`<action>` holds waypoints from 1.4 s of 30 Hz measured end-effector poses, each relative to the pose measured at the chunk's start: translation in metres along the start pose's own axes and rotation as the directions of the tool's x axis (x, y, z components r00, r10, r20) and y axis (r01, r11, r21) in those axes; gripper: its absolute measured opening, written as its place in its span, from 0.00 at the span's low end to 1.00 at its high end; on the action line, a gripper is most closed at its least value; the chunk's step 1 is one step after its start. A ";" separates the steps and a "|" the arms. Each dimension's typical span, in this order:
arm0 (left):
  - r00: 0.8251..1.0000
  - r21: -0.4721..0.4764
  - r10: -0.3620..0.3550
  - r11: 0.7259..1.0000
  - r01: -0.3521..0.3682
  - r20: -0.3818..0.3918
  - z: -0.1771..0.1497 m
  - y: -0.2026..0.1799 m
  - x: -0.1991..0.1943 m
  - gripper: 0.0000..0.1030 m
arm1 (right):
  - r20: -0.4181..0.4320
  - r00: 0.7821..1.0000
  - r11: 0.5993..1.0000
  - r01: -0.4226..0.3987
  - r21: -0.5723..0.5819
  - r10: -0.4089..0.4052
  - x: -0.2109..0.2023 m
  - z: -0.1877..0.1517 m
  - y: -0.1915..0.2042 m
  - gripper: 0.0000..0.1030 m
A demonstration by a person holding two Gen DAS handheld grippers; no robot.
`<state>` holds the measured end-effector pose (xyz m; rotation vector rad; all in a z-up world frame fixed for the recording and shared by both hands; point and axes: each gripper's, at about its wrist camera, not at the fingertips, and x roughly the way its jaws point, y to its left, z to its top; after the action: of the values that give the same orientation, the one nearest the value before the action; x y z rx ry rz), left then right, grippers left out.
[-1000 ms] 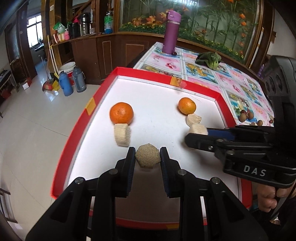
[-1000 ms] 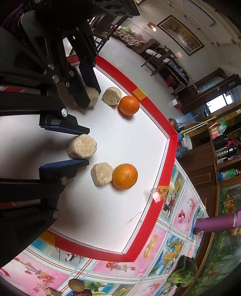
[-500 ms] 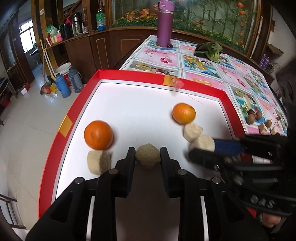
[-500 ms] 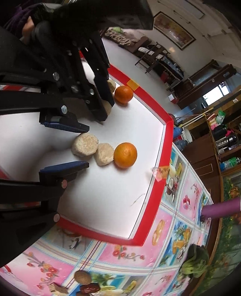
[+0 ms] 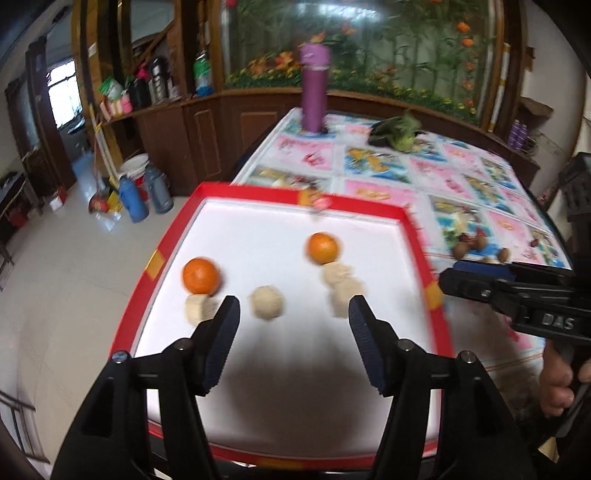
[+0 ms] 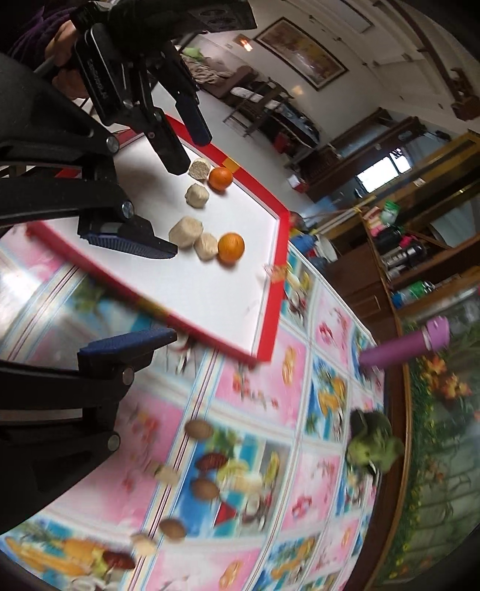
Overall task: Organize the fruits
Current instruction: 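Move both grippers back over the tablecloth and grasp a red date with the right gripper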
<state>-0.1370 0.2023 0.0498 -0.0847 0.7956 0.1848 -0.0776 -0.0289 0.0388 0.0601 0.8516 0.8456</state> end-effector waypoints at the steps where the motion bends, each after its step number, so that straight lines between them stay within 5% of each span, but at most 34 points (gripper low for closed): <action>1: 1.000 0.014 -0.005 1.000 0.004 0.007 0.002 -0.009 -0.005 0.62 | 0.013 1.000 1.000 0.013 0.004 -0.013 -0.006 -0.002 -0.004 0.37; 9: 1.000 0.061 -0.005 0.998 0.005 0.008 0.012 -0.062 -0.011 0.67 | 0.094 0.991 0.995 0.090 0.042 -0.093 -0.055 -0.017 -0.038 0.37; 14: 1.000 0.107 0.008 0.994 -0.010 0.015 0.014 -0.099 -0.014 0.78 | 0.120 0.980 0.986 0.152 0.063 -0.159 -0.081 -0.030 -0.069 0.37; 24: 1.000 0.220 0.007 0.975 -0.009 0.007 0.016 -0.163 -0.010 0.85 | 0.099 0.968 0.966 0.217 0.139 -0.231 -0.113 -0.061 -0.132 0.38; 32: 0.987 0.228 -0.088 0.967 0.117 -0.134 0.006 -0.195 0.019 0.94 | 0.036 0.970 0.965 0.234 0.122 -0.240 -0.100 -0.060 -0.149 0.40; 42: 0.972 0.206 -0.088 0.969 0.134 -0.217 0.001 -0.190 0.045 0.95 | -0.024 0.961 0.959 0.277 0.064 -0.276 -0.053 -0.038 -0.152 0.40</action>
<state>-0.0675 0.0218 0.0194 0.0617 1.0115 -0.0208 -0.0267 -0.1791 -0.0089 -0.0072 0.8789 0.5556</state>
